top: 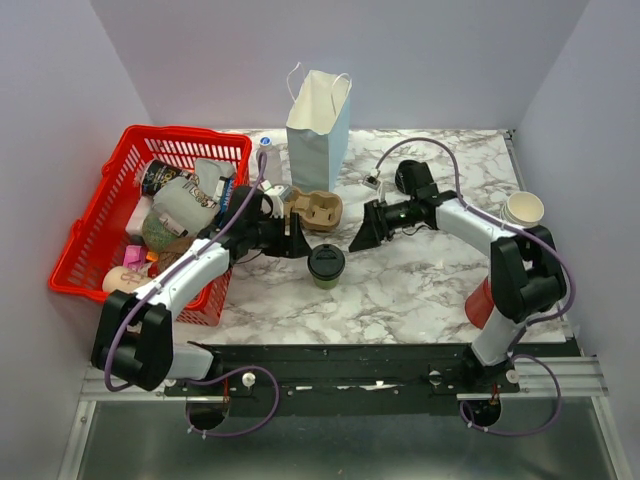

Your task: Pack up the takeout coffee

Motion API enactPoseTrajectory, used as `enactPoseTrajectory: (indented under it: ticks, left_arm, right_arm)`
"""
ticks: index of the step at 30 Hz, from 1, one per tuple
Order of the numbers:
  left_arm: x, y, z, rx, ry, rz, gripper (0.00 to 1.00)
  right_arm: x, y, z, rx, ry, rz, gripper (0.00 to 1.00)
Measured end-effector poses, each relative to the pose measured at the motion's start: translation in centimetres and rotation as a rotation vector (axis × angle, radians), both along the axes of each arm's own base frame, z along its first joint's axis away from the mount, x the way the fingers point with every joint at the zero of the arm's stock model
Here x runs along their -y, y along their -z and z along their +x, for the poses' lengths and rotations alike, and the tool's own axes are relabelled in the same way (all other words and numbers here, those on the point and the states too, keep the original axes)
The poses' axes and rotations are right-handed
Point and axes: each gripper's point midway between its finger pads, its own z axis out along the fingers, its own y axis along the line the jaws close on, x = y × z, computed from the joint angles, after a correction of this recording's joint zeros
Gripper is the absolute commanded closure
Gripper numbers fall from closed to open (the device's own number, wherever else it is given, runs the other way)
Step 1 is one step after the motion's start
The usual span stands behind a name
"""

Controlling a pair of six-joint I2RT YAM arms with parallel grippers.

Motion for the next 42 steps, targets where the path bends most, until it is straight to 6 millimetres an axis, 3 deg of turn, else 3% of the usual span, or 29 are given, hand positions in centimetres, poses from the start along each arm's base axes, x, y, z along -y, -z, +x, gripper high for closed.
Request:
enactPoseTrajectory:
  ticks: [6, 11, 17, 20, 27, 35, 42]
  left_arm:
    - [0.1, 0.0, 0.1, -0.001, 0.000, -0.004, 0.26]
    - [0.0, -0.5, 0.0, 0.014, 0.007, -0.004, 0.26]
    - [-1.0, -0.7, 0.6, 0.017, -0.036, 0.030, 0.26]
    - [-1.4, -0.2, 0.8, 0.002, -0.048, 0.056, 0.26]
    - [-1.6, 0.9, 0.8, -0.035, -0.040, 0.090, 0.26]
    - [-1.4, 2.0, 0.8, -0.069, -0.020, 0.094, 0.25]
    - [-1.0, 1.7, 0.7, -0.068, -0.002, 0.067, 0.25]
  right_arm:
    - [0.5, -3.0, -0.8, 0.294, -0.090, 0.027, 0.15]
    - [-1.5, -4.8, -2.1, 0.547, -0.226, 0.048, 0.13]
    - [-3.9, -2.8, -4.1, 0.699, -0.350, 0.021, 0.11]
    - [-4.2, -2.3, -3.9, 0.758, -0.365, -0.002, 0.10]
    - [-4.7, -2.3, -2.9, 0.887, -0.381, -0.033, 0.10]
    - [-5.3, -2.1, -3.6, 0.938, -0.429, -0.031, 0.09]
    - [-5.6, -1.9, -4.1, 0.966, -0.466, -0.027, 0.09]
